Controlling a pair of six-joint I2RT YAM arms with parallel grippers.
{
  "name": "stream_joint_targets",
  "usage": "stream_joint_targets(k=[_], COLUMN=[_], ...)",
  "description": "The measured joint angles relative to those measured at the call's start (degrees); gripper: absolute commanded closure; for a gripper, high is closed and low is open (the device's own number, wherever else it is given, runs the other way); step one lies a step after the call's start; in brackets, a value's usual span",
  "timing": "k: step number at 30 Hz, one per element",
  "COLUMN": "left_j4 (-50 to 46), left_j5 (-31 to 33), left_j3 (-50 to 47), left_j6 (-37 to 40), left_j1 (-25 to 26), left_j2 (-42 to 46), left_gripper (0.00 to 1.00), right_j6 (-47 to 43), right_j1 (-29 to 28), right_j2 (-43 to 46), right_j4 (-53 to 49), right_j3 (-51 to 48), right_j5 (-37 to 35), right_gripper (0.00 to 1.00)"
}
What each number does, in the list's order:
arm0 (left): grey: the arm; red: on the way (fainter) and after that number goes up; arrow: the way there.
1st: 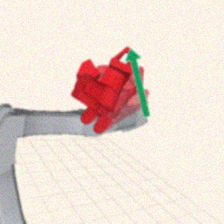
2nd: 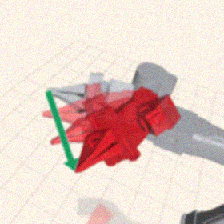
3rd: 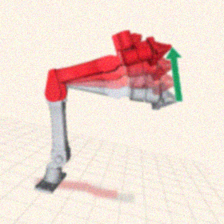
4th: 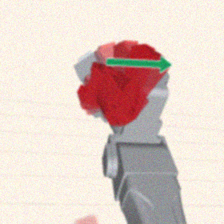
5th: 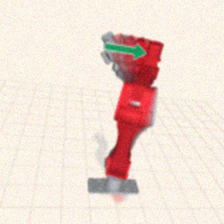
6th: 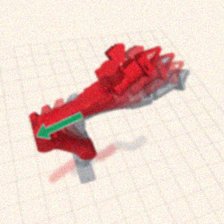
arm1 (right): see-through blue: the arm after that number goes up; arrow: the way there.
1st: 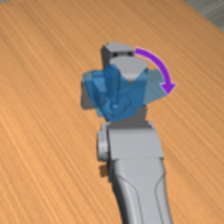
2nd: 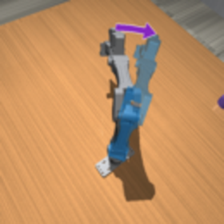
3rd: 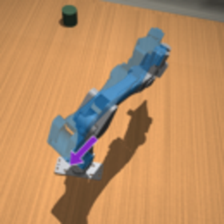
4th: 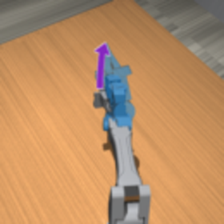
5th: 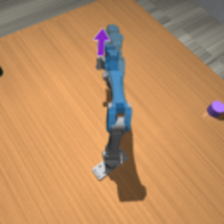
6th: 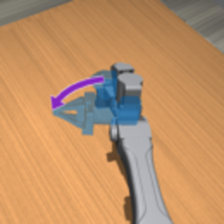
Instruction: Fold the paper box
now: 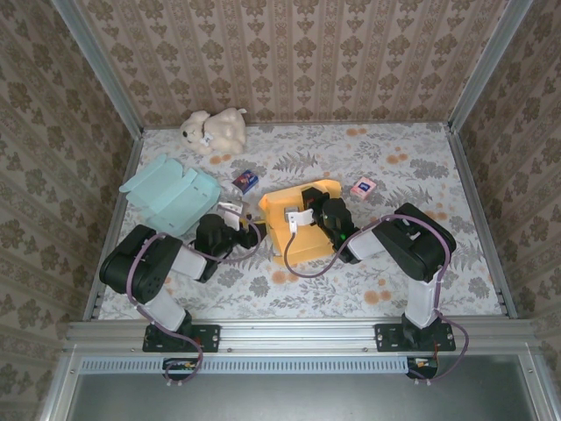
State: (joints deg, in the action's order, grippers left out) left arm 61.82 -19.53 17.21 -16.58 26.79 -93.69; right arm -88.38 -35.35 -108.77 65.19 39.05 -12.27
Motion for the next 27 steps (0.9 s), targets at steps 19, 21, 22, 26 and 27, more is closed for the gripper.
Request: stream_joint_targets(k=[19,21,22,26,27], left_j4=[1.64,1.22,1.18,0.61,0.28], left_j5=[-0.87,-0.33,-0.09,0.72,1.03], left_j3=[1.31,1.84,2.03,2.80,3.10], left_j6=[0.24,0.42,0.48,0.96,1.03], left_j1=[0.00,0.00,0.00,-0.85,-1.27], left_j2=[-3.06,-3.08,-3.08,-3.08,-3.08], left_gripper=[0.32,0.32,0.32,0.33,0.33], right_j6=[0.00,-0.02,-0.02,-0.02,-0.02], right_j1=[0.00,0.00,-0.02,-0.04,-0.04], right_j2=[0.00,0.00,0.00,0.00,0.00], right_j4=[-0.07,-0.07,-0.04,-0.09,-0.11], right_j3=[0.00,0.00,0.00,0.00,0.00], right_j5=[0.00,0.00,0.00,0.00,0.00], right_gripper=[1.00,1.00,1.00,1.00,1.00])
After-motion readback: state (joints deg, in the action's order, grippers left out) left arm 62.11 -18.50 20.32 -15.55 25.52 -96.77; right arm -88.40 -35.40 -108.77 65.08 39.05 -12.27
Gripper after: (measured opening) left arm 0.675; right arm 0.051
